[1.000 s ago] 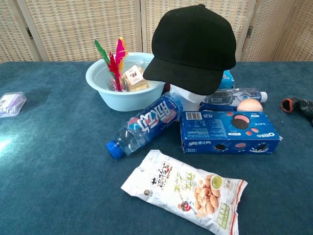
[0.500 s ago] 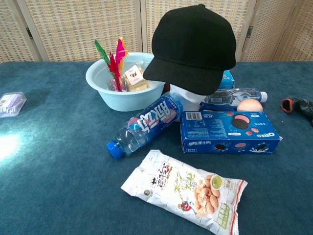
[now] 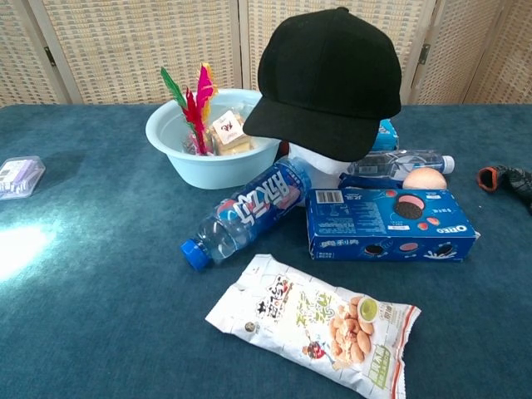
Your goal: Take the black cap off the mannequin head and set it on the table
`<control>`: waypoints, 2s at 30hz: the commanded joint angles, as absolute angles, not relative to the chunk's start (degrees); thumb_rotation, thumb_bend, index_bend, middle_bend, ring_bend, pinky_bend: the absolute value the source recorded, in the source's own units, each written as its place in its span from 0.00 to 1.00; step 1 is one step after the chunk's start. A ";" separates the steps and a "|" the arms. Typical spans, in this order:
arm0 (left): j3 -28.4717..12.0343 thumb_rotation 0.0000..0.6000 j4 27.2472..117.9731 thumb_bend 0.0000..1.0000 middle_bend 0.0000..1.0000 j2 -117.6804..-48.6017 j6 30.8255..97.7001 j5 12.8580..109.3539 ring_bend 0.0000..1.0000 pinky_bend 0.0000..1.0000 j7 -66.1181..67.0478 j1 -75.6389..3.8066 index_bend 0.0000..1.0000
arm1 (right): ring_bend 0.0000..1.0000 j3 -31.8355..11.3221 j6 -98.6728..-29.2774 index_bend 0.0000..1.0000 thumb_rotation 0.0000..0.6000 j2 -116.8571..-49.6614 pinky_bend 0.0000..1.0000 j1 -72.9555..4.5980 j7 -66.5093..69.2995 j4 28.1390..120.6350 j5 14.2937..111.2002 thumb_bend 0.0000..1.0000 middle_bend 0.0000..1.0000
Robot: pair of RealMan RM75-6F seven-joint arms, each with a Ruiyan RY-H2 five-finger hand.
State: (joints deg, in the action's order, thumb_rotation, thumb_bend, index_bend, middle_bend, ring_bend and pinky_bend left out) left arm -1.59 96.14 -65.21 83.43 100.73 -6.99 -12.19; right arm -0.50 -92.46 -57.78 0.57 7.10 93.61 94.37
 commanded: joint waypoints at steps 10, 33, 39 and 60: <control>-5.17 1.00 91.12 0.21 0.80 -74.76 74.24 105.83 0.84 1.00 -6.52 -25.41 0.17 | 0.10 -0.47 -91.49 0.08 1.00 -57.37 0.14 0.14 5.31 95.19 94.32 0.13 0.21; -10.30 1.00 66.59 0.21 0.99 -98.73 76.87 103.77 1.00 1.00 -9.01 -39.33 0.39 | 0.10 -0.51 -89.71 0.08 1.00 -57.33 0.14 -0.46 3.98 96.13 93.22 0.13 0.21; -10.66 1.00 62.64 0.21 0.99 -101.82 77.96 102.87 1.00 1.00 -10.31 -41.65 0.39 | 0.10 -0.54 -89.75 0.08 1.00 -57.10 0.15 -0.34 3.94 96.33 92.89 0.13 0.21; -10.53 1.00 50.28 0.21 1.00 -110.93 80.17 100.53 1.00 1.00 -11.69 -48.34 0.43 | 0.10 -0.46 -90.87 0.08 1.00 -56.78 0.16 0.79 5.20 95.39 92.16 0.13 0.21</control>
